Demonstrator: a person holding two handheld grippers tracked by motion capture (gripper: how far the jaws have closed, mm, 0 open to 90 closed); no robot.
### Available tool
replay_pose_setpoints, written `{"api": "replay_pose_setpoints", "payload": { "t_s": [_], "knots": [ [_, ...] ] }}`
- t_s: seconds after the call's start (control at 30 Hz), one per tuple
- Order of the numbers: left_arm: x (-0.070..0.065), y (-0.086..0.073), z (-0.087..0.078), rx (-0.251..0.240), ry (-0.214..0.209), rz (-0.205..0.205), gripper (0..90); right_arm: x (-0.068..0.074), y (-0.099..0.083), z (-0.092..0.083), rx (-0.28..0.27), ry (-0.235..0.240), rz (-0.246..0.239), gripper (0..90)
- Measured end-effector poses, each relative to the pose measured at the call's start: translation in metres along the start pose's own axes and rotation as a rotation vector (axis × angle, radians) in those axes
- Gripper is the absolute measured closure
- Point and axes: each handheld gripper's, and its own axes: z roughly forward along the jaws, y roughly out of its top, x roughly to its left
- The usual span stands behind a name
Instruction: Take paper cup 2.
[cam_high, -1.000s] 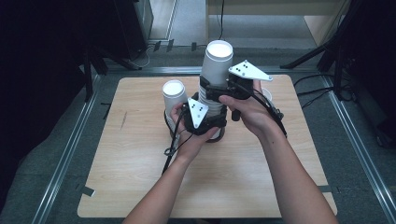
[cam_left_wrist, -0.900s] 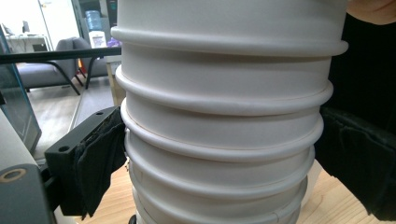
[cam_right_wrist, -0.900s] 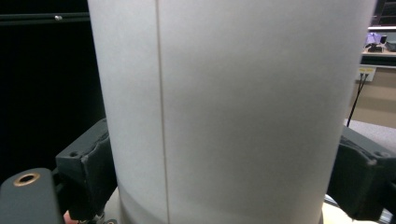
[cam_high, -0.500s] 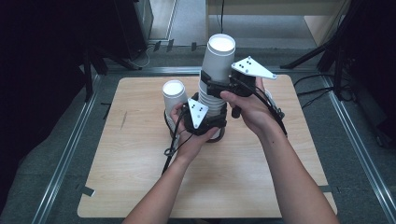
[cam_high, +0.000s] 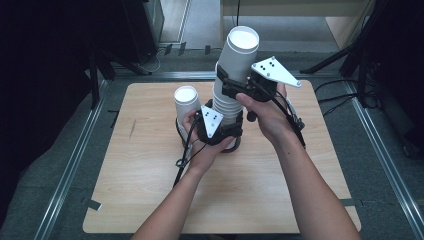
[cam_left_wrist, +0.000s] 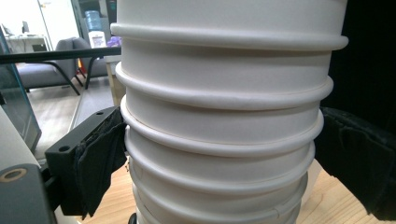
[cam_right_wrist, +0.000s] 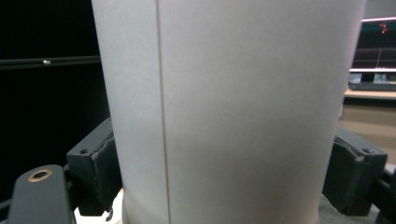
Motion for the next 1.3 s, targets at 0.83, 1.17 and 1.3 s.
{"api": "replay_pose_setpoints", "payload": {
  "t_s": [0.83,1.17,1.3],
  "knots": [
    [0.0,-0.001,0.0,0.0,-0.001,0.008,4.2,0.007,0.026,-0.007,-0.07,-0.02,0.003,15.6],
    [0.0,-0.001,0.0,0.001,-0.002,0.009,4.2,0.006,0.04,-0.014,-0.102,-0.031,-0.003,15.3],
    [0.001,-0.001,0.0,0.004,-0.002,0.013,4.3,0.002,0.043,-0.019,-0.108,-0.042,0.001,15.2]
  ]
}}
